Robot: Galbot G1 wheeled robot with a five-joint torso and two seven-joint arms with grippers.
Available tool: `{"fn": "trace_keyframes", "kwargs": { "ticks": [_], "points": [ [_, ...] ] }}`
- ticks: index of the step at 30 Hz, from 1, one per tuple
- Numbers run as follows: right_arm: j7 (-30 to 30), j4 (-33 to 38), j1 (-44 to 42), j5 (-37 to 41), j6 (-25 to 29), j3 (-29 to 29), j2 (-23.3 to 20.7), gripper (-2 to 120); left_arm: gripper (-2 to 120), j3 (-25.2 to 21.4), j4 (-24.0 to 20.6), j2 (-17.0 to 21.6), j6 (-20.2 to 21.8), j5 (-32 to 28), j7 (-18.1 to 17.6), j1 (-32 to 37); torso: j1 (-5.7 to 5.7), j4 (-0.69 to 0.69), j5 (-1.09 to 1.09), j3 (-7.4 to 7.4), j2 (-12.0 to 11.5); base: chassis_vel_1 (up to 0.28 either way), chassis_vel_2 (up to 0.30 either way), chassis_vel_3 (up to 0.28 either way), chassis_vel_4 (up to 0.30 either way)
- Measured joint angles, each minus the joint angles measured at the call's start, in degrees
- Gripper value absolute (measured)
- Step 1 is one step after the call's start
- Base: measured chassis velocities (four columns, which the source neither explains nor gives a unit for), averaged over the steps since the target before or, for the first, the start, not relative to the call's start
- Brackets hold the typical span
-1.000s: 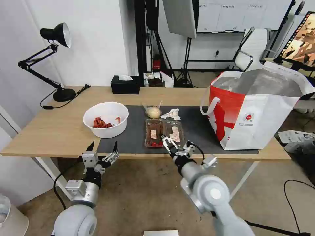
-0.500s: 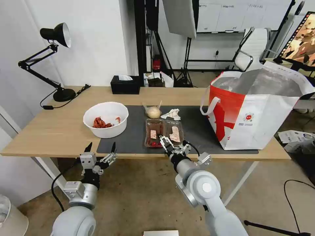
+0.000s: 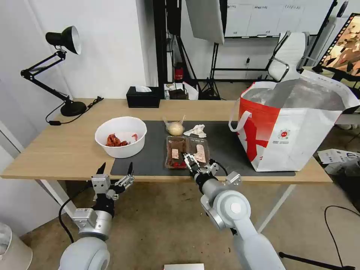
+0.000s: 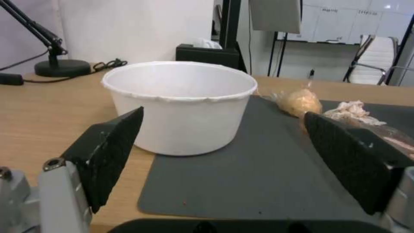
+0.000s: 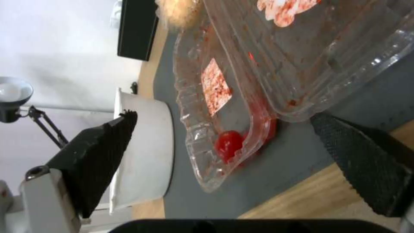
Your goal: Pick up the trash from the table and place it into the takeout bag.
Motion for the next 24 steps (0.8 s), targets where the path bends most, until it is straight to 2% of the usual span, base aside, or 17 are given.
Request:
{"fn": "trace_keyframes", "kwargs": {
  "ticks": [16,24],
  "points": [
    [-4.83,0.43,-0.74,-4.16,2.79,0.85,-0.61,100,100,-0.30,-0.76,-0.09,-0.69,0.47,-0.15,1.22,0.01,0.02,0.02,0.02,-0.01,0.000,0.000,0.000,0.000],
    [-9.68,1.07,-1.32,-12.89,2.90,1.23,-2.80,100,100,-0.03,-0.59,-0.95,-1.72,1.44,-0.03,2.13,0.01,0.01,0.01,0.02,-0.01,0.000,0.000,0.000,0.000]
  ]
}}
